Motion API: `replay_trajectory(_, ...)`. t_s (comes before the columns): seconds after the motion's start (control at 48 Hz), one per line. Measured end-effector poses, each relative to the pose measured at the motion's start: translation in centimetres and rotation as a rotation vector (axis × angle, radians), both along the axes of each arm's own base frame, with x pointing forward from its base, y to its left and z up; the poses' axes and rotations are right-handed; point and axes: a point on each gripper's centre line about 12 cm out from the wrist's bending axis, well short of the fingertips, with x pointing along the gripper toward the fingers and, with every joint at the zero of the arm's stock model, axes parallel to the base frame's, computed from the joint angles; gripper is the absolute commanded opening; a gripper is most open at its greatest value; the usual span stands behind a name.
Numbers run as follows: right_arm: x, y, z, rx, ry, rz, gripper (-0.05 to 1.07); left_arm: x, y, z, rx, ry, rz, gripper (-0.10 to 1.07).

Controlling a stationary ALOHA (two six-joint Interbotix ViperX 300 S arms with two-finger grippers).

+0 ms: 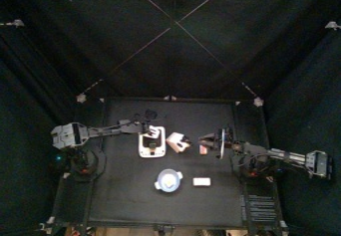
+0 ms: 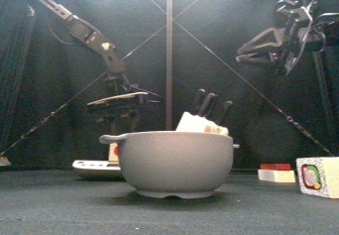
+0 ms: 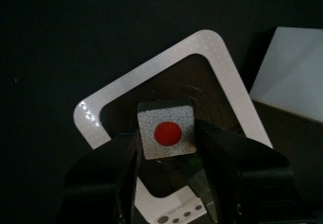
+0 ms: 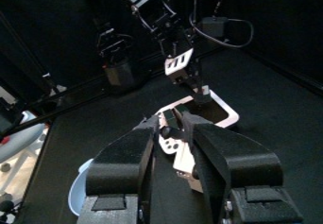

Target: Put sushi piece in bowl

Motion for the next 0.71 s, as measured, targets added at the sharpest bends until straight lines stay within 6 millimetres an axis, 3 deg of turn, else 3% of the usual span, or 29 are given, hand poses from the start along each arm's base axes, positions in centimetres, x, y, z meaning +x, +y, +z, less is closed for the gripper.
replay_trajectory(0.146, 0.0, 0.0, 0.0, -0.001, 0.001, 0.001, 0.68, 0.6, -1.8, 1.8, 0.057, -0.038, -0.086, 0.60)
replay_trajectory(0.312, 0.0, 0.0, 0.0, 0.000, 0.000, 0.000, 0.68, 1.5, -6.3, 4.4, 0.126, -0.113, -0.249, 0.60)
replay_trajectory(0.708, 0.0, 0.0, 0.0, 0.002, 0.001, -0.001, 0.68, 2.8, -17.7, 3.8, 0.118, -0.300, -0.617, 0.61)
